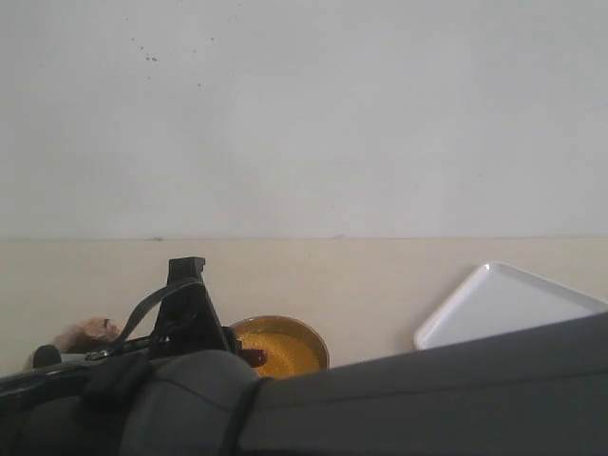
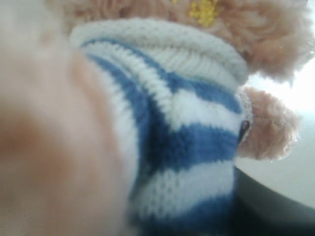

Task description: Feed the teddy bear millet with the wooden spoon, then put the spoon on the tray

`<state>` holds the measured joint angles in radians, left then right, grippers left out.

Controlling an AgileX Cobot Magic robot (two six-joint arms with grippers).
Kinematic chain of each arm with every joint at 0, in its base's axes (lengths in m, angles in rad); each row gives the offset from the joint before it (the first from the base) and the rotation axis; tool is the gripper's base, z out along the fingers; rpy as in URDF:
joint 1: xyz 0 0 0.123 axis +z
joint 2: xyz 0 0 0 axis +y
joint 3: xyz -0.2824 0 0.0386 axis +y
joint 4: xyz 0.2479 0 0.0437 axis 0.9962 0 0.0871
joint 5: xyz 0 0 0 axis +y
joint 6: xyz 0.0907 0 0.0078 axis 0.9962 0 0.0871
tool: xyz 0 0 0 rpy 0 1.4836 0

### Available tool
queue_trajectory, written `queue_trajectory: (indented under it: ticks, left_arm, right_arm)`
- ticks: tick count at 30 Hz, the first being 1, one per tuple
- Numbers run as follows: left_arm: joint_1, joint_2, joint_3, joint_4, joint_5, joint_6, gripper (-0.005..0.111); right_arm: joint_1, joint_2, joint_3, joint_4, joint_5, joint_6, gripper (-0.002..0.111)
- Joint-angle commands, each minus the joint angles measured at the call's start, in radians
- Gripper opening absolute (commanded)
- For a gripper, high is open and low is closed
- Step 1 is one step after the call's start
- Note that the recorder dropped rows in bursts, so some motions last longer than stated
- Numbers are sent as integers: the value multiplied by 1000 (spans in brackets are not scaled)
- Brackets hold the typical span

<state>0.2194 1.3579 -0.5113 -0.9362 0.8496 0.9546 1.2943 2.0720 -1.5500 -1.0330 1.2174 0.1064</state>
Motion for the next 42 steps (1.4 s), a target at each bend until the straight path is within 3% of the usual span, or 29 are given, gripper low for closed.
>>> queue_trajectory:
  ticks: [1, 12, 33, 42]
  left_arm:
    - [4, -8, 1, -16, 8, 6, 6]
    - [4, -8, 1, -16, 8, 6, 6]
    - [4, -8, 1, -16, 8, 6, 6]
    - [4, -8, 1, -16, 9, 6, 6]
  right_arm:
    - [8, -25, 2, -9, 4, 30, 0]
    - [17, -46, 2, -39, 4, 128, 0]
    - [41, -55, 2, -63, 4, 126, 0]
    - [-28, -55, 2, -7, 4, 104, 0]
